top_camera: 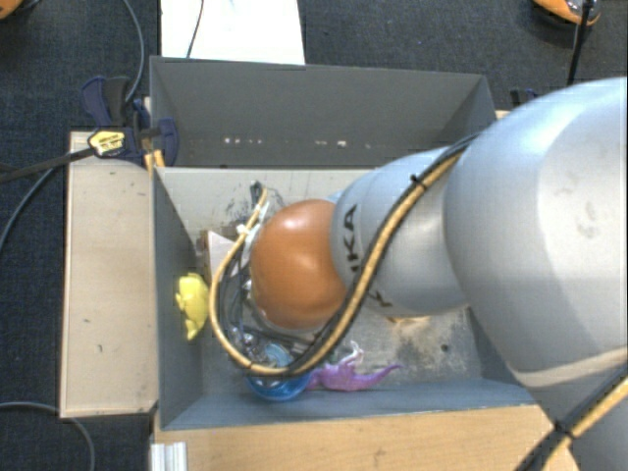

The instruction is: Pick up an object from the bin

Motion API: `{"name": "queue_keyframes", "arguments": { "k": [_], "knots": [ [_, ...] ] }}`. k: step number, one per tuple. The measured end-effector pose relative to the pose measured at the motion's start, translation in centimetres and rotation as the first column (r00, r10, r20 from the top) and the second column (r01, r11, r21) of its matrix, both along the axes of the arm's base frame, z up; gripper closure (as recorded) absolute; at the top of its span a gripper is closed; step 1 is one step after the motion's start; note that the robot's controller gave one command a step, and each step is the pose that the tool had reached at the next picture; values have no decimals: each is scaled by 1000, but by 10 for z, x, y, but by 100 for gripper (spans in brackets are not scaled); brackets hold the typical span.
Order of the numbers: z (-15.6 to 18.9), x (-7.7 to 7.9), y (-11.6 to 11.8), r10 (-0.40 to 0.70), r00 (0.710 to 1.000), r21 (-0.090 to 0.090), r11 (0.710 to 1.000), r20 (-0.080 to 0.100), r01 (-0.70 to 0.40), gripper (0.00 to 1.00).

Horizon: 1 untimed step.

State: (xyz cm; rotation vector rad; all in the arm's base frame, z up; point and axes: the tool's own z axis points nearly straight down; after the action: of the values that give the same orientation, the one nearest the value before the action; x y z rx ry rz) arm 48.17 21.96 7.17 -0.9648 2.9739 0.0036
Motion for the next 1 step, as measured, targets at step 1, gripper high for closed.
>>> {"name": "queue_keyframes", "arguments": {
  "k": [1],
  "knots": [
    [4, -1, 0, 0, 1000, 0, 1000, -1, 0, 100]
  ]
}}
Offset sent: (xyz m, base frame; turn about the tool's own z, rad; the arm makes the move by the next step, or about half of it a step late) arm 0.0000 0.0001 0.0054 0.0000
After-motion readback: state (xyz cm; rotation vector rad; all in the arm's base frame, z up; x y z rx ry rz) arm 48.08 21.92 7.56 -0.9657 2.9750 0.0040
